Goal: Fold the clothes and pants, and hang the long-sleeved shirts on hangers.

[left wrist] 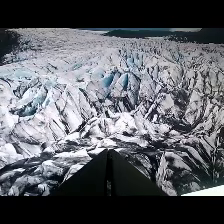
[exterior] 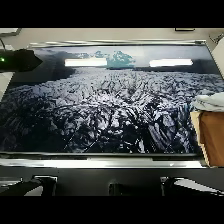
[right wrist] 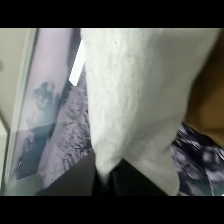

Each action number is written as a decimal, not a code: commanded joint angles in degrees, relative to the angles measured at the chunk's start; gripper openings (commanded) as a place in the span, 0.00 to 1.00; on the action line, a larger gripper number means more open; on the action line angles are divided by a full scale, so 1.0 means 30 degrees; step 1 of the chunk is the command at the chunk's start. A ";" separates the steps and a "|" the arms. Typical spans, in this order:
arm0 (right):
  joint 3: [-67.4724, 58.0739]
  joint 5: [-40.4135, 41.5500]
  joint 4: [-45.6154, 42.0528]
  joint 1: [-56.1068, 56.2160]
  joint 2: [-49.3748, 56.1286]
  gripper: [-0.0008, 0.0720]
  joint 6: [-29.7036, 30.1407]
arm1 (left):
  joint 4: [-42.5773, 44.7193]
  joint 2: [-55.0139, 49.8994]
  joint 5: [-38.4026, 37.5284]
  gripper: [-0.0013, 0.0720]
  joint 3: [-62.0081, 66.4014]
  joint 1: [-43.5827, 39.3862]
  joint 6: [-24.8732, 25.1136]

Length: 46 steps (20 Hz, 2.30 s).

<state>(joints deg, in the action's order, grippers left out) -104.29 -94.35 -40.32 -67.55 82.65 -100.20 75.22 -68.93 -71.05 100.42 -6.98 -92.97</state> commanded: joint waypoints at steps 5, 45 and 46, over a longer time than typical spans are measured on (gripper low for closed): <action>0.1698 -0.3847 -0.8648 -0.0670 -0.0546 0.07 -0.1326 | 0.0000 -0.0015 0.0503 0.05 -0.0015 -0.0080 0.0568; 0.4714 0.3140 -1.1009 2.0815 0.1778 0.96 0.1916 | 0.4065 -0.1348 0.2368 0.98 -1.0149 -0.1982 -0.4014; 0.4758 0.3133 -1.1402 2.0822 0.1778 0.96 0.1931 | 0.4131 -0.1231 0.2346 0.98 -1.0280 -0.1967 -0.3963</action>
<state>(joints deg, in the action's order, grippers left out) -92.95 -84.01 -74.41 -7.44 87.26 -94.72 89.43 -76.14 -69.56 77.21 -12.64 -102.98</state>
